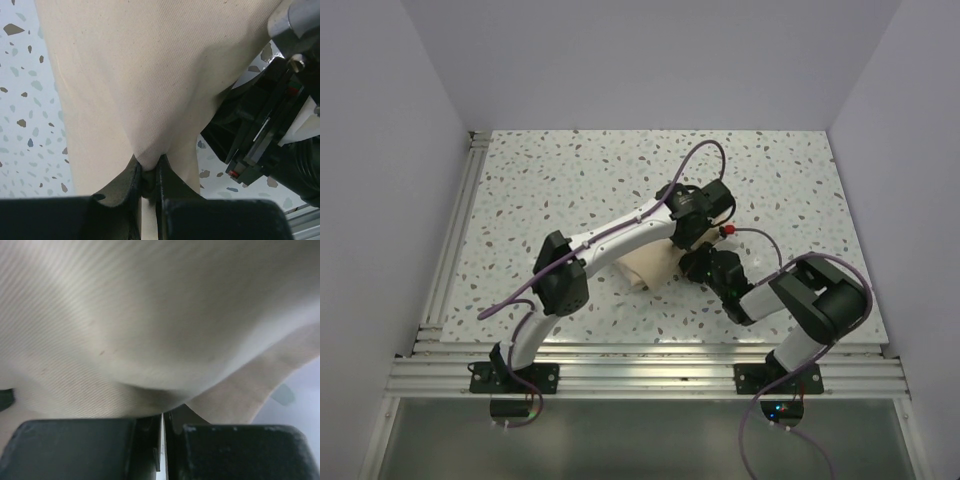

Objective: Prepare the surgical pack

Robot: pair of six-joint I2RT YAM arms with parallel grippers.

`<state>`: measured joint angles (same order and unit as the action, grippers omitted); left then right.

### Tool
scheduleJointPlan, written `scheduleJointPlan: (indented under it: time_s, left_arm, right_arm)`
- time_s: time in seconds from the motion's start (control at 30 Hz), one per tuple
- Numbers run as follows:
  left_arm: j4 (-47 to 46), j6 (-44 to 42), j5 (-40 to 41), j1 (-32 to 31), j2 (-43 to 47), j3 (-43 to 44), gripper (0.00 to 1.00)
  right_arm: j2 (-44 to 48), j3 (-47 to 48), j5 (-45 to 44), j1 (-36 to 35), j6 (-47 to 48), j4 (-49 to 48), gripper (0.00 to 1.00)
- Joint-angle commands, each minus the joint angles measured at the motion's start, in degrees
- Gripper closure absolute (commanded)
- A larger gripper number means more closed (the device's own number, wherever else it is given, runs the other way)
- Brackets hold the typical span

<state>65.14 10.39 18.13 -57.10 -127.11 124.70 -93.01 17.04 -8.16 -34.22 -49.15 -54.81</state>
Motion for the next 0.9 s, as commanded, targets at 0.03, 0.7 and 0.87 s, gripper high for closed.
scheduleJointPlan:
  time_s: [0.03,0.7,0.87]
  left_arm:
    - [-4.67,1.47,-0.64,0.67,6.26,4.32,1.00]
    - [-6.52,1.74,1.91,3.05,9.77,2.13,1.00]
    - [-7.31,1.65,1.29,3.05,10.04,0.72,1.00]
  right_arm:
    - [-3.74,0.01,-6.60,-1.55,-1.22,-16.20,1.00]
    - [-1.83,2.65,-8.36,0.55,1.86,-10.34,1.00]
    - [-0.68,2.74,-3.19,7.05,1.33,-6.27,1.00]
